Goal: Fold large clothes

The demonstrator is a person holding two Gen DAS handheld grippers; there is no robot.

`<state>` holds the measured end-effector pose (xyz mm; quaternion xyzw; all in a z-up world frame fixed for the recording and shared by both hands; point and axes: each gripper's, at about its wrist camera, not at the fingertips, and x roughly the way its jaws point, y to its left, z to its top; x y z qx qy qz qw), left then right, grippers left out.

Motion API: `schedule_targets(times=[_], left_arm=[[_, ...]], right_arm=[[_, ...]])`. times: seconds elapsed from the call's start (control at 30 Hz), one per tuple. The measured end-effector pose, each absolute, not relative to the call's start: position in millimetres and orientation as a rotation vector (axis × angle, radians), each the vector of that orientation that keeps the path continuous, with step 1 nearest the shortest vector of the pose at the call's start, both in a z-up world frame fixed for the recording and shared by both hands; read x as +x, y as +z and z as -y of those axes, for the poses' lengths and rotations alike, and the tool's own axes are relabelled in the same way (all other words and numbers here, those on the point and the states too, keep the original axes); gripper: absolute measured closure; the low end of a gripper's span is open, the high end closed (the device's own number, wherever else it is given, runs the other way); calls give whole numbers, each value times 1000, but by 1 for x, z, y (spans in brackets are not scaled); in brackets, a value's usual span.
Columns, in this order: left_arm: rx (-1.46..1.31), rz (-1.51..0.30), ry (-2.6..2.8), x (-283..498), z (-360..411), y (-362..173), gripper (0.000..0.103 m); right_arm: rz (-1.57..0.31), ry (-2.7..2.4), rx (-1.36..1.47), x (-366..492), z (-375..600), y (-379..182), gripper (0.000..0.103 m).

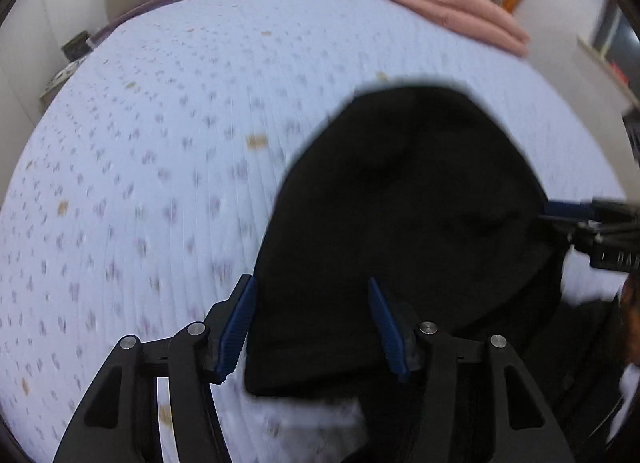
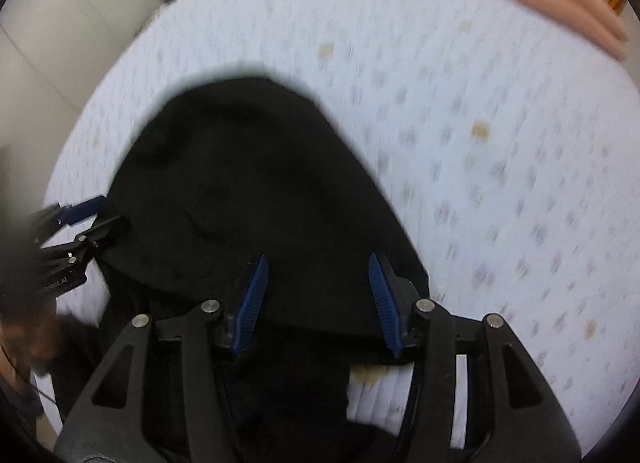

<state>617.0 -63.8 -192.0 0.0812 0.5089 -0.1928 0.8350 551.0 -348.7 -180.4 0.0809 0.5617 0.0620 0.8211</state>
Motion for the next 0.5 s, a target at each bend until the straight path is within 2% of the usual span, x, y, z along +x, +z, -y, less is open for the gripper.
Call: schedule_targets(times=[0.1,0.2,0.3,0.5], left_arm=[[114,-1095,-401,615,51,-205,39],[35,-1110,-400,621,41,-214,29],[1,-1126,-397,622,33,-211,29],[109,-1040,-385,609,32,-183,29]], right_arm=[[-1199,134,121,536,347,-197,53],[-1181,120,113,535,346,-200,52],[-1179,122,102,533,347,-201,52],[-1117,142,156,516,367,-163,52]])
